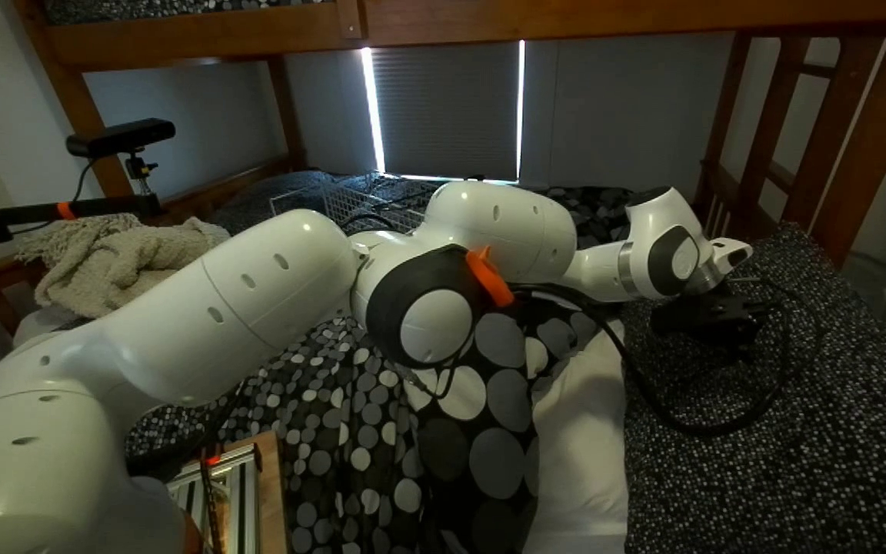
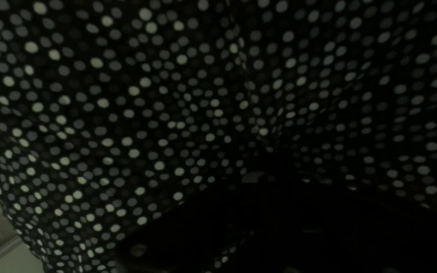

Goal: Pick up the black pillow and put it on the white rack

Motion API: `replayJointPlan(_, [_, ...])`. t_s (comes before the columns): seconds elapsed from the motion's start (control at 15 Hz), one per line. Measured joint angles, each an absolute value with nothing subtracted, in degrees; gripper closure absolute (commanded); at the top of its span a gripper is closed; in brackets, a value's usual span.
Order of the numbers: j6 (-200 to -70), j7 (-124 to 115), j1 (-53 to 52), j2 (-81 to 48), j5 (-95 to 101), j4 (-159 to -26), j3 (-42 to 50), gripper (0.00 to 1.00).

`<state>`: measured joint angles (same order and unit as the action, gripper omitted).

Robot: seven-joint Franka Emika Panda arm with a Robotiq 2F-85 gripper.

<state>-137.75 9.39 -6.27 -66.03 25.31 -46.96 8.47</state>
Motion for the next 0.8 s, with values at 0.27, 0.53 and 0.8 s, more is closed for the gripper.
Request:
replayJointPlan(0.27, [-140.03, 11.04, -6.18, -64.61, 24.80, -47.28, 7.58, 0.99])
replayJointPlan(0.53, [-149.11, 18.42, -5.72, -57.05, 24.79, -53.84, 5.27, 0.99])
replayJointPlan(0.8, [-157.14, 26.47, -4.41, -48.24, 24.79, -63.71, 1.36, 0.99])
